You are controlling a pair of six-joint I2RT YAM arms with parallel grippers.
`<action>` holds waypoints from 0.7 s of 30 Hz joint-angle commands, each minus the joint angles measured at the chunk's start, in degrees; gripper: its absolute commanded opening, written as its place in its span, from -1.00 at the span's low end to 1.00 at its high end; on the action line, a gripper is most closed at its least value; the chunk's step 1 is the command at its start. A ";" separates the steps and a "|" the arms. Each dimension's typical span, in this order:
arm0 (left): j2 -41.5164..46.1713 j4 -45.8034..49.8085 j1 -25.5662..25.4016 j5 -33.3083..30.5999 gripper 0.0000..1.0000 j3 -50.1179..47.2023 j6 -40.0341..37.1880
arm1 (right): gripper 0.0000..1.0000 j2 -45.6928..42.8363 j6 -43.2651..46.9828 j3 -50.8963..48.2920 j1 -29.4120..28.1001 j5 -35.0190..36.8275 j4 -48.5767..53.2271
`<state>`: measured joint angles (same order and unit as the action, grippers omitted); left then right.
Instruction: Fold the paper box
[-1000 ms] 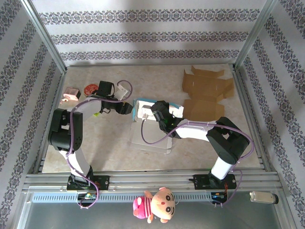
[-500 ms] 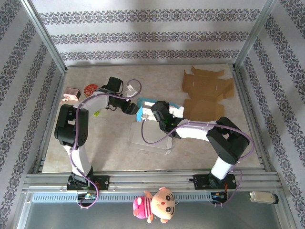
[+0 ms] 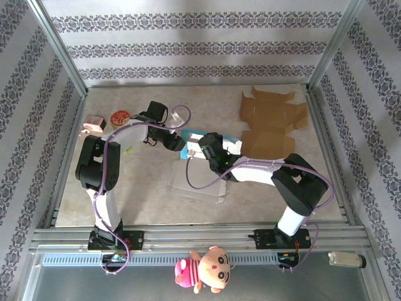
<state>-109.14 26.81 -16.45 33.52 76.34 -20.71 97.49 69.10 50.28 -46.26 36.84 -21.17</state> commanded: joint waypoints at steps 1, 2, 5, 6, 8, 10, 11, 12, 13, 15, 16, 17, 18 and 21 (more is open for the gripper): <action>-1.51 -1.47 -2.17 -4.27 0.04 0.20 3.15 | -0.92 0.24 -0.07 0.43 -0.59 -1.26 1.13; -1.43 -1.55 -2.61 -4.65 0.04 0.11 3.40 | -0.92 0.31 -0.25 0.47 -0.69 -1.20 1.13; -2.50 -0.45 -3.18 -6.08 0.06 1.19 4.51 | -0.92 0.24 -0.25 0.43 -0.78 -1.07 1.14; -2.93 -0.01 -3.52 -7.11 0.06 1.59 4.94 | -0.91 0.23 -0.24 0.43 -0.85 -1.03 1.13; -3.36 0.89 -4.05 -8.84 0.05 1.90 5.25 | -0.92 0.09 -0.31 0.34 -1.00 -0.83 1.13; -2.96 1.26 -4.44 -9.25 0.07 1.18 5.07 | -0.92 -0.15 -0.26 -0.02 -1.19 -0.59 1.05; -2.39 1.02 -4.47 -9.60 0.06 0.36 5.07 | -0.92 -0.35 -0.19 -0.21 -1.33 -0.35 0.69; -1.60 0.44 -4.57 -10.13 0.07 -0.67 5.24 | -0.92 -0.54 0.20 -0.56 -1.50 -0.04 -0.17; -0.72 -0.24 -4.59 -10.58 0.07 -1.78 5.45 | -0.91 -0.71 0.67 -1.01 -1.68 0.38 -1.41; 1.51 -2.17 -4.51 -11.09 0.07 -4.50 5.50 | -0.92 -0.99 2.32 -2.17 -2.23 1.66 -4.86; 2.43 -2.96 -4.59 -10.89 0.08 -5.54 5.51 | -0.91 -1.07 2.97 -2.54 -2.46 2.30 -6.11; 3.40 -3.69 -4.56 -10.60 0.09 -6.63 5.43 | -0.92 -1.05 3.42 -2.98 -2.68 2.96 -7.21; 4.33 -4.33 -4.54 -10.36 0.11 -7.68 5.29 | -0.92 -1.08 3.91 -3.47 -3.07 3.46 -8.17; 6.10 -5.16 -4.49 -9.93 0.15 -9.93 4.55 | -0.92 -1.33 4.87 -4.70 -3.94 3.74 -9.46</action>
<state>-105.19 23.22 -20.67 24.69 68.25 -16.03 97.41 71.75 47.31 -49.23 38.68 -27.90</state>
